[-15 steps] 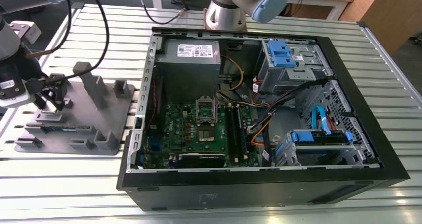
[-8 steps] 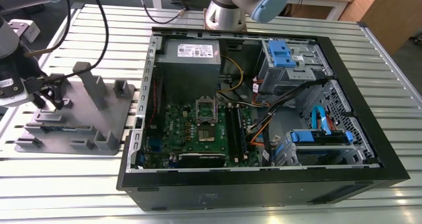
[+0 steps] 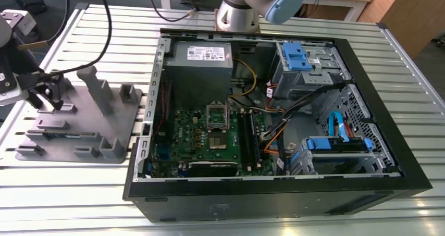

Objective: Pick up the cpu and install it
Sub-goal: 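Pick up the cpu and move it towards the insertion slot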

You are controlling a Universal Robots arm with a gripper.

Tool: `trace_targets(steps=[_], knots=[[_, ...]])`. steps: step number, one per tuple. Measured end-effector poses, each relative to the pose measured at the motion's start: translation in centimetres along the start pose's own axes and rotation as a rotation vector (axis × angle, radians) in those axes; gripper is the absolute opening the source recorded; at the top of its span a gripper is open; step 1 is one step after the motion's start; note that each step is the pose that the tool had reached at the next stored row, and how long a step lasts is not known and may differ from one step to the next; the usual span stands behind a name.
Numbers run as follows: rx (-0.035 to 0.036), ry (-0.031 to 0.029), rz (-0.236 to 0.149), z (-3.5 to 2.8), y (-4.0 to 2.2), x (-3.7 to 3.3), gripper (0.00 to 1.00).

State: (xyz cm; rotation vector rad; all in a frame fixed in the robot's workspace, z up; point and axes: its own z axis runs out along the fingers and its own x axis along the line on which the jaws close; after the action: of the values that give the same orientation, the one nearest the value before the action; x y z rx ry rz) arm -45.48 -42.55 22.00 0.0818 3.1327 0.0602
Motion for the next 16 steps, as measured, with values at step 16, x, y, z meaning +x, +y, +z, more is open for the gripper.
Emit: trace_targets(steps=[16], knots=[[0.0,0.0,0.0,-2.24,0.09,-0.01,0.47]])
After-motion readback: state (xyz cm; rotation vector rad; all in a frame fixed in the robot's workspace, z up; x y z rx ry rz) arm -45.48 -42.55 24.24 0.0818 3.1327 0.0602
